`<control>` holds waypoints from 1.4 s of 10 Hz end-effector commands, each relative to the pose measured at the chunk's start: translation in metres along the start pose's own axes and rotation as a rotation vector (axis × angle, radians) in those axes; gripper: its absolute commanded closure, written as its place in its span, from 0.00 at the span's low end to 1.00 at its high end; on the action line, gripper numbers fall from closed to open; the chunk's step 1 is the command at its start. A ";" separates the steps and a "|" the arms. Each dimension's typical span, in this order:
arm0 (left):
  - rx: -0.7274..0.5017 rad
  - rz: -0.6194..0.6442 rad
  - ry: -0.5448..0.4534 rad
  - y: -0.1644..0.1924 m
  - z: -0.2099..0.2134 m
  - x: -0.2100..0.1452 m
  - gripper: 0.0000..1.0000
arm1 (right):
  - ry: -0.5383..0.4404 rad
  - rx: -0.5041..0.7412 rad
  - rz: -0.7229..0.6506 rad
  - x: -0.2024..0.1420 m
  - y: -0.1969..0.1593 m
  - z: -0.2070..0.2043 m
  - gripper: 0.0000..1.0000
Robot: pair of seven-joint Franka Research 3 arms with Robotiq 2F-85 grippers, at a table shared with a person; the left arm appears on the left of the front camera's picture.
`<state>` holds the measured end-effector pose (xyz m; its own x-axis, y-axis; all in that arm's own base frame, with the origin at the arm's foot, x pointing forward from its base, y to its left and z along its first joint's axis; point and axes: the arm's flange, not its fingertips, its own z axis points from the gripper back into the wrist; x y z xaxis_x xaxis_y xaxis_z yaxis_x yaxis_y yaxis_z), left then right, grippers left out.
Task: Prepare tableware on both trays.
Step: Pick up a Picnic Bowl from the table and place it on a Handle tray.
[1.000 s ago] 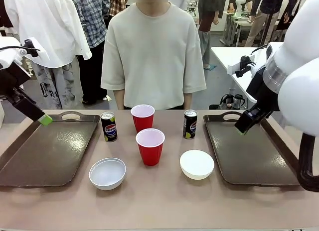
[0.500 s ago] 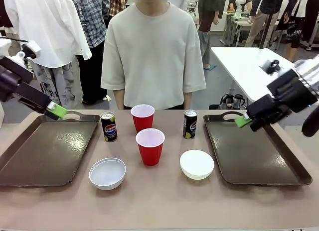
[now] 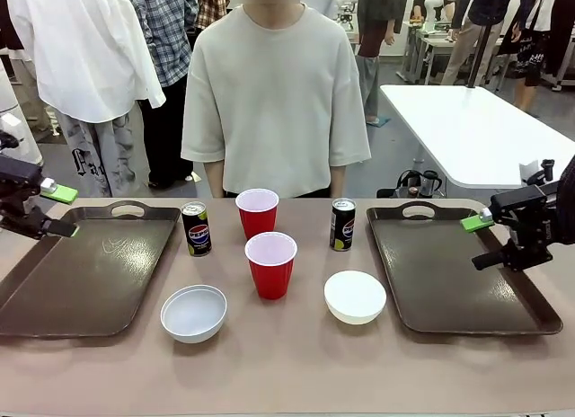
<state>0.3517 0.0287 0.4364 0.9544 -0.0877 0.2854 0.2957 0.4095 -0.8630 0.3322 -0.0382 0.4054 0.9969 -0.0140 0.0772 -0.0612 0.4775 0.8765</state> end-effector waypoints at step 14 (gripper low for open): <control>0.064 0.012 -0.034 0.004 0.010 0.001 0.00 | -0.013 -0.018 0.001 0.000 0.003 0.004 0.00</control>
<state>0.3510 0.0392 0.4376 0.9599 -0.0556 0.2749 0.2668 0.4833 -0.8338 0.3284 -0.0411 0.4114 0.9977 -0.0247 0.0629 -0.0411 0.5177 0.8546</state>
